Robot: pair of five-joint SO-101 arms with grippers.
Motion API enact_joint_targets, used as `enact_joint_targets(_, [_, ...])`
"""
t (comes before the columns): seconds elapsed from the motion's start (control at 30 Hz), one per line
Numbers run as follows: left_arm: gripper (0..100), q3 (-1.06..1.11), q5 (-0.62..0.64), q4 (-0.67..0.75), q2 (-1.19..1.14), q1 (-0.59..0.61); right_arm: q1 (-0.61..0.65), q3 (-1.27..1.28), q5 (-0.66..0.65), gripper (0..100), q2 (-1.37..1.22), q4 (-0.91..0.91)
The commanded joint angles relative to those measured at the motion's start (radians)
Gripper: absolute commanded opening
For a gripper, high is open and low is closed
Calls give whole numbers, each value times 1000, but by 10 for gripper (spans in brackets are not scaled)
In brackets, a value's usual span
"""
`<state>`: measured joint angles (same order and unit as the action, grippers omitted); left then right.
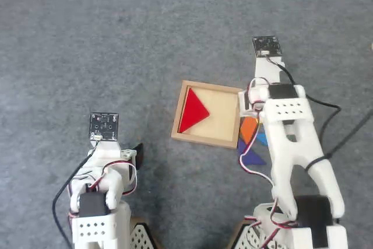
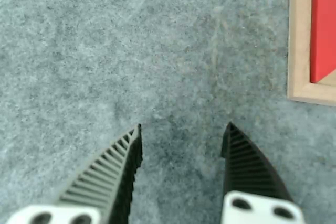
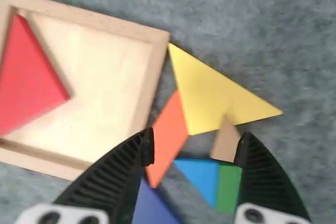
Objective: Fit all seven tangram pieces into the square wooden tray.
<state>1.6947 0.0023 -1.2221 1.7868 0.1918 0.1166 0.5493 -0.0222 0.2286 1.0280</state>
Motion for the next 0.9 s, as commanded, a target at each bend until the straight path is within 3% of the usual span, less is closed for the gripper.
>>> enact_joint_targets(0.0, [240, -12, 11, 21, 11, 3, -67, -9, -146, 256, -1, -44])
enact_joint_targets(0.3, [240, -12, 11, 21, 11, 3, -16, -12, -537, 261, -234, -170])
enact_joint_targets(0.43, [240, -12, 11, 21, 11, 3, -19, -31, -680, 315, -282, -159])
enact_joint_targets(0.6, [240, -12, 11, 21, 11, 3, -25, -89, -770, 340, -343, -104])
enact_joint_targets(0.87, [240, -12, 11, 21, 11, 3, -160, -255, -830, 340, -515, -61])
